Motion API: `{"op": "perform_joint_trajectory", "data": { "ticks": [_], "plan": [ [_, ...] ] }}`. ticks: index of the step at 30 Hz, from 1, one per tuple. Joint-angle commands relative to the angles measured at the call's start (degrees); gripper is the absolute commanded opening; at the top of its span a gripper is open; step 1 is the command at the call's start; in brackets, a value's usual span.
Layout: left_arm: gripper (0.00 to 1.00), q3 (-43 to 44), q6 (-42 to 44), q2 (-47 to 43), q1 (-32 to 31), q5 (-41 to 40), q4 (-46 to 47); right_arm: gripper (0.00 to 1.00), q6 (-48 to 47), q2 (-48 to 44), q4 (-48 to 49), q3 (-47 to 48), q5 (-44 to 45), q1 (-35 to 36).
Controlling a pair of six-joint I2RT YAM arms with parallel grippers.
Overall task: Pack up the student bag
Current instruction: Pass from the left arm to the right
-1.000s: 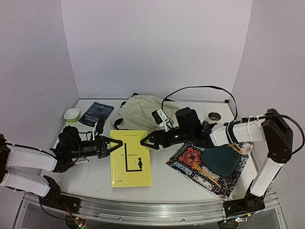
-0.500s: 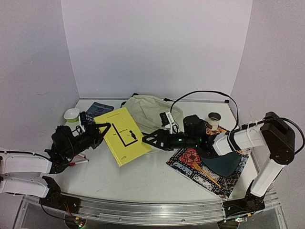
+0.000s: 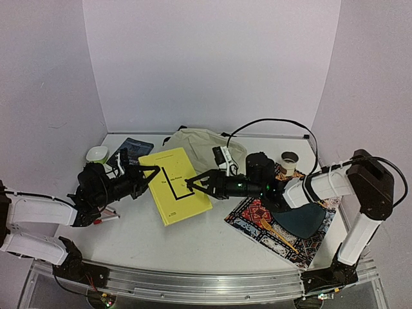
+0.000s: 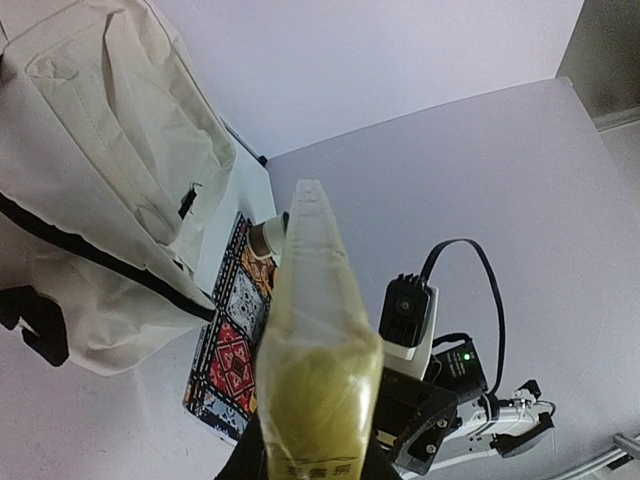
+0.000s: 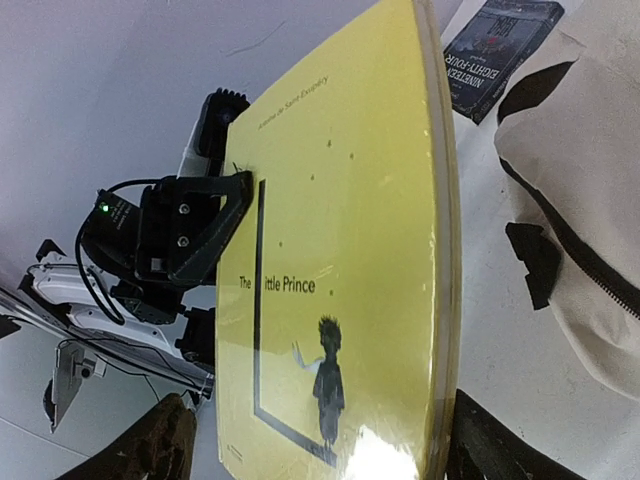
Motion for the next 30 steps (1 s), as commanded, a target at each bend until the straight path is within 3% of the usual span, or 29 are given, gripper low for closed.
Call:
{"op": "perform_joint_trajectory", "data": {
  "ticks": [1, 12, 19, 22, 26, 30],
  "plan": [
    [0.00, 4.4, -1.0, 0.2, 0.1, 6.4, 6.2, 0.84, -3.9, -0.9, -1.5, 5.3, -2.9, -1.1],
    [0.00, 6.5, -1.0, 0.9, 0.1, 12.8, 7.1, 0.80, -4.1, 2.7, -5.5, 13.2, -7.4, -2.2],
    [0.00, 7.3, -1.7, 1.8, 0.1, 14.7, 8.1, 0.66, -2.9, 4.0, -5.5, 15.8, -11.5, -2.7],
    [0.00, 7.4, -1.9, 2.9, 0.1, 14.7, 8.3, 0.51, -1.7, 4.7, -5.5, 16.8, -13.0, -3.0],
    [0.00, 7.0, -1.6, 4.0, 0.1, 14.1, 8.6, 0.14, 0.1, 4.8, -5.3, 17.0, -13.5, -3.6],
    [0.01, 5.5, -1.1, 3.8, 0.1, 11.5, 8.6, 0.01, 2.4, 4.7, -4.2, 17.5, -14.2, -3.7]
  ]
}}
